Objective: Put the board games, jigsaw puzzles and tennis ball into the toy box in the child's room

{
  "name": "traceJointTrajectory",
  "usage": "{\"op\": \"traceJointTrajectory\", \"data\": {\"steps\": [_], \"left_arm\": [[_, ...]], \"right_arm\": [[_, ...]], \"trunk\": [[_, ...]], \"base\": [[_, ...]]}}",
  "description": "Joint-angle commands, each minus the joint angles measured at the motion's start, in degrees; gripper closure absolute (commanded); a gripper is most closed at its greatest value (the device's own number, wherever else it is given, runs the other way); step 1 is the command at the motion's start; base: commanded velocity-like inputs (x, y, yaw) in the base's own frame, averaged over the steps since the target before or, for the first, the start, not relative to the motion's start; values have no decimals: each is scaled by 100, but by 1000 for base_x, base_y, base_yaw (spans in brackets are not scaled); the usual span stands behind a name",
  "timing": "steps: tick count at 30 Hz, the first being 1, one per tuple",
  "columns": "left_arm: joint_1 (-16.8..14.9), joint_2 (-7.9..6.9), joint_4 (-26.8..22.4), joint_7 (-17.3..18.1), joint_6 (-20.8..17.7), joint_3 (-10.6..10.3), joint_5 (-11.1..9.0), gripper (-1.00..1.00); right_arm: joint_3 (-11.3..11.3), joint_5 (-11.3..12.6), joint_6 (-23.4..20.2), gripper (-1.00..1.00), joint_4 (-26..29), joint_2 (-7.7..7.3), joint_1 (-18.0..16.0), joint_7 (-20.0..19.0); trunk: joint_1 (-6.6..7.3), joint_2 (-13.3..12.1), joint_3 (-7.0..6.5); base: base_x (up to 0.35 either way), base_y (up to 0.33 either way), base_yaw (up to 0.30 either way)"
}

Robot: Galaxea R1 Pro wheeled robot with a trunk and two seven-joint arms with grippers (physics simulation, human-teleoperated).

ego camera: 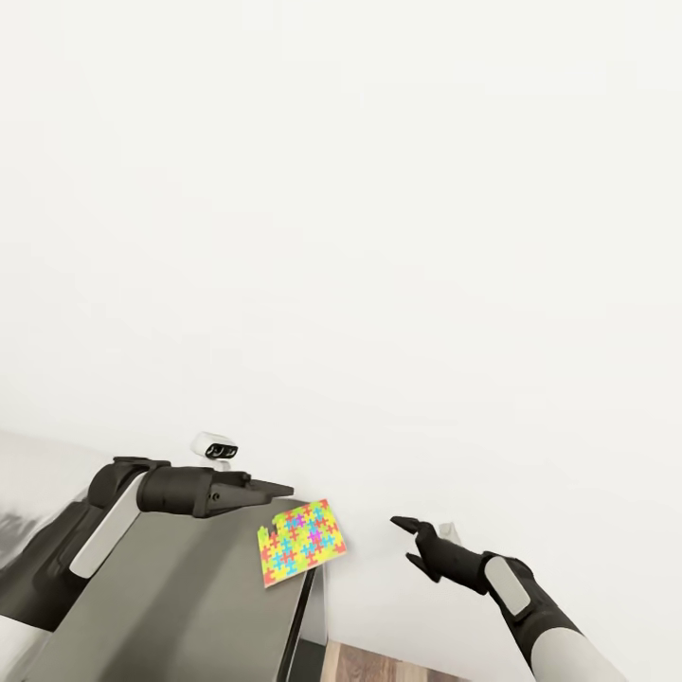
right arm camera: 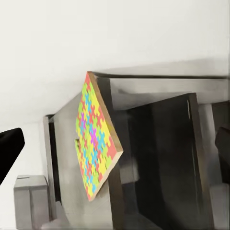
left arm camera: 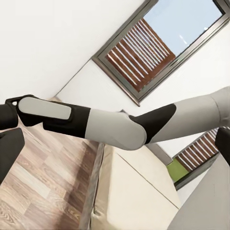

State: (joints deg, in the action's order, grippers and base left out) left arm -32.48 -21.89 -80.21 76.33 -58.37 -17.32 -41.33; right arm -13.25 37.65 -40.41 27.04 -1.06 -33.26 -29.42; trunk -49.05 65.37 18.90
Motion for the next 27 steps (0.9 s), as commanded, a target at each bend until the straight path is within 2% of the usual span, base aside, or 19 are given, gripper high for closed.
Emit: {"op": "traceJointTrajectory", "data": {"steps": [1, 7, 27], "left_arm": [[-5, -9, 2, 5, -51, -10, -27, -100], [-4, 12, 5, 5, -47, -15, -13, -100], [-4, 18, 10, -4, -25, -24, 11, -100]], "right_arm": [[38, 0, -36, -100, 0, 0, -5, -6], [161, -6, -37, -100, -5, -30, -6, -10], [174, -9, -37, -100, 3, 0, -5, -20]], "trunk": [[-23, 46, 26], [-155, 287, 133], [-594, 1089, 492]], "base": [[0, 0, 0], [0, 0, 0], [0, 0, 0]]}}
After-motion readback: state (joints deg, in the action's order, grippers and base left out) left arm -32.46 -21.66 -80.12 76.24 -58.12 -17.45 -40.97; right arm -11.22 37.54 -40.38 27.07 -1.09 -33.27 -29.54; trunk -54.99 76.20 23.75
